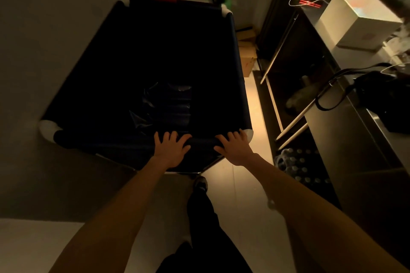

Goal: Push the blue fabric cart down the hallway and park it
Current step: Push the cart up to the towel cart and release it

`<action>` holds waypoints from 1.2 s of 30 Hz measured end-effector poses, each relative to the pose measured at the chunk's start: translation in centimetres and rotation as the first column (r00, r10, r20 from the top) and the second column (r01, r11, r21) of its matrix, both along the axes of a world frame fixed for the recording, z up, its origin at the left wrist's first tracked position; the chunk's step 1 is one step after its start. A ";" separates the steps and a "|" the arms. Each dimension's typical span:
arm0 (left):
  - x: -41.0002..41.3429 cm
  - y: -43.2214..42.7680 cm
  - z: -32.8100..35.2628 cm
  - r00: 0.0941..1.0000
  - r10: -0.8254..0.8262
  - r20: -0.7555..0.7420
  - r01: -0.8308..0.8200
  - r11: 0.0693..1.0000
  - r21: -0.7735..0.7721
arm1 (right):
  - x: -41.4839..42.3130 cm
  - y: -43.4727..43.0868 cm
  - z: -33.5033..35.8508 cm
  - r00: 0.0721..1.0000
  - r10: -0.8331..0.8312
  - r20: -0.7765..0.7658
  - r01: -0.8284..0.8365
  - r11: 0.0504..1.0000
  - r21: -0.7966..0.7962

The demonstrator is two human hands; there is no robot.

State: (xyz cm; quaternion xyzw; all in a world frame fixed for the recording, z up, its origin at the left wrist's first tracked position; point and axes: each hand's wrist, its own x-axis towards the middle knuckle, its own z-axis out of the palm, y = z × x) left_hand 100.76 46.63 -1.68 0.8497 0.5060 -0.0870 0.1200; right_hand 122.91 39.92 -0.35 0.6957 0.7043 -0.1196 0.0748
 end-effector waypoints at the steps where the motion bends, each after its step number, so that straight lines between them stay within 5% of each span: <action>1: -0.1 0.0 -0.1 1.000 0.004 -0.003 -0.004 1.000 0.011 | -0.1 0.1 0.0 1.000 -0.006 -0.006 0.006 1.000 0.005; 10: 0.3 0.4 1.0 0.997 -0.028 -0.070 0.024 0.998 -0.049 | -0.1 0.6 -0.1 1.000 -0.005 0.023 0.006 1.000 -0.024; 25: 0.2 -0.2 -0.5 1.000 0.011 -0.020 -0.009 0.995 0.100 | -0.7 0.0 -0.4 0.999 -0.022 0.023 0.021 0.999 0.034; 36: 0.8 -2.5 1.5 0.993 0.116 0.002 -0.115 0.985 0.131 | -2.1 -2.3 2.0 0.987 -0.083 -0.137 0.092 0.994 0.061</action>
